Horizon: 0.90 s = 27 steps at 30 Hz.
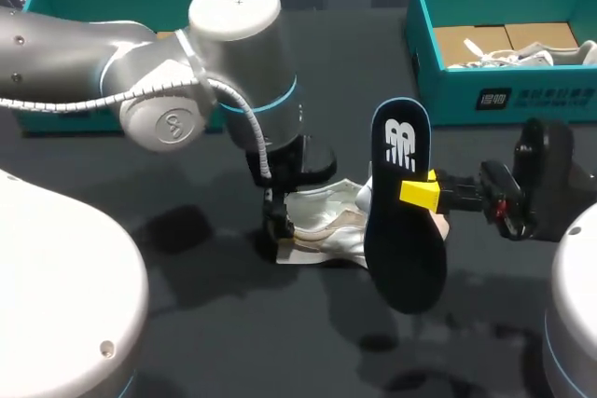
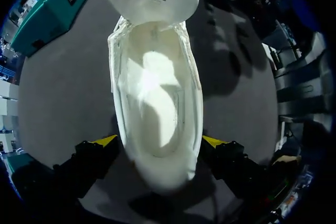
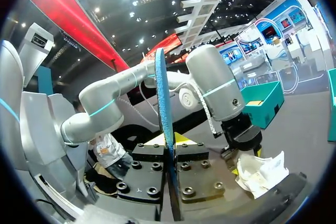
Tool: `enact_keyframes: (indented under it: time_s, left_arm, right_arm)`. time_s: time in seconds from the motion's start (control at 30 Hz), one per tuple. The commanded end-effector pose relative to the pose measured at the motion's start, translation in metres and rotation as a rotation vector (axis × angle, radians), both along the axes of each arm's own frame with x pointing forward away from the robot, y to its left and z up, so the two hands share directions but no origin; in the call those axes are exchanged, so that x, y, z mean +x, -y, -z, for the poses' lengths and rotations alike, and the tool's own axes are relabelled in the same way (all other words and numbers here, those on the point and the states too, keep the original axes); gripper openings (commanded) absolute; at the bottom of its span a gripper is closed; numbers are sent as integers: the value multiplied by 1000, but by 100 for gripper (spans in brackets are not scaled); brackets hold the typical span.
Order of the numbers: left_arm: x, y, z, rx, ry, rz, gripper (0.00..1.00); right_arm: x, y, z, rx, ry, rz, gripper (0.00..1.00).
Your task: Take the shoe out of the shoebox, open the shoe tongue, remove and reinsert the insole, then place the shoe into the shoebox
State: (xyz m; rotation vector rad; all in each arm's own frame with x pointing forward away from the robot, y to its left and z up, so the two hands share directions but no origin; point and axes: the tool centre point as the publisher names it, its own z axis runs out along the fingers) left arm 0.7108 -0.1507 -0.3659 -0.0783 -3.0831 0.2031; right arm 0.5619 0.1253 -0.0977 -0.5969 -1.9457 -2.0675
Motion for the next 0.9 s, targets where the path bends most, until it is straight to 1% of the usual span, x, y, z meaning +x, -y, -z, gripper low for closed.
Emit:
enact_keyframes:
  time_s: [0.03, 0.23, 0.47, 0.6, 0.73, 0.8, 0.9]
  left_arm:
    - [-5, 3, 0, 33, 2, 2, 100]
    - [-9, 4, -2, 46, 5, -2, 100]
    - [-5, 10, -23, 22, 4, 2, 100]
    - [2, 16, -39, 22, 25, 16, 100]
    - [15, 28, -48, 29, 58, 30, 100]
    - [23, 36, -48, 30, 68, 34, 100]
    - [34, 51, -38, 24, 60, 49, 100]
  right_arm:
    - [-5, 0, -1, -4, 0, 8, 0]
    - [-5, 0, -1, -4, 0, 8, 0]
    - [-5, 0, -1, -4, 0, 8, 0]
    - [-5, 0, -1, -4, 0, 8, 0]
    - [-5, 0, -1, -4, 0, 8, 0]
    - [-5, 0, -1, -4, 0, 8, 0]
    - [-5, 0, -1, -4, 0, 8, 0]
